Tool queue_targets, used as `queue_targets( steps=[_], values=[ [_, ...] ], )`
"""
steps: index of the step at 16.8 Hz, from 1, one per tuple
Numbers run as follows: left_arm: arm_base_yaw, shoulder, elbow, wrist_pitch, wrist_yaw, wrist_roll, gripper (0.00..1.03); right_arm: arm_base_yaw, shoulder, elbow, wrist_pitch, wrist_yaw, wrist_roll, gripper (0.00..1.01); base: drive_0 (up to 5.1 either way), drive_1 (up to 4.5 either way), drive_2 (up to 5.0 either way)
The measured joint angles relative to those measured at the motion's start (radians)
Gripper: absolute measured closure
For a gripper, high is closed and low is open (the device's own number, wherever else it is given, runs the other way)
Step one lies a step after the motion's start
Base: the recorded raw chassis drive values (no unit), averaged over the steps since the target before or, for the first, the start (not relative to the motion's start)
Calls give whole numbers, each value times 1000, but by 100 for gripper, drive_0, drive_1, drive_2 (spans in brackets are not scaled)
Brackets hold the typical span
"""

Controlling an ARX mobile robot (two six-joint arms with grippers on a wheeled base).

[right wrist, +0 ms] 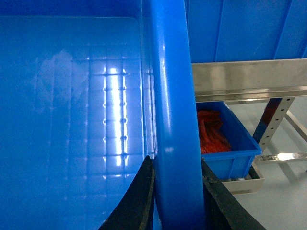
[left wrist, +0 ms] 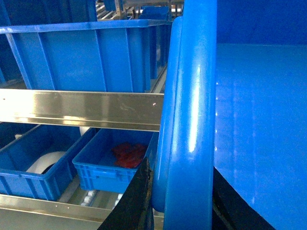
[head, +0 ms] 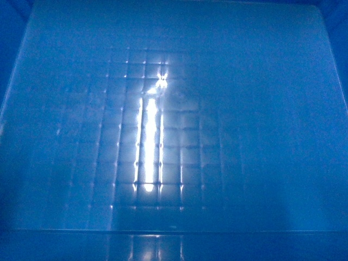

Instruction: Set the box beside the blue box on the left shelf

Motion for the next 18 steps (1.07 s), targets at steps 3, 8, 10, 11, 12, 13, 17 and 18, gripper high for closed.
queue_targets(
  steps=[3, 8, 10, 11, 12, 13, 17, 18],
  values=[
    [0, 0, 0, 0, 0, 0, 83, 0, 0, 0, 0, 0, 0, 84, 0, 0, 0],
    [0, 0, 0, 0, 0, 0, 83, 0, 0, 0, 0, 0, 0, 84, 0, 0, 0],
    [0, 0, 0, 2, 0, 0, 83, 0, 0, 0, 3, 1, 0, 84, 0, 0, 0],
    [0, 0, 0, 4, 0, 0, 83, 0, 0, 0, 5, 1, 0, 84, 0, 0, 0],
    [0, 0, 0, 6, 0, 0, 83, 0, 0, 0, 5, 2, 0, 84, 0, 0, 0],
    [0, 0, 0, 4, 1, 0, 83, 0, 0, 0, 3, 2, 0, 84, 0, 0, 0],
    [0, 0, 0, 0, 2, 0, 83, 0, 0, 0, 0, 2, 0, 84, 0, 0, 0],
    [0, 0, 0, 0, 1, 0, 83, 0, 0, 0, 0, 1, 0, 84, 0, 0, 0]
  ],
)
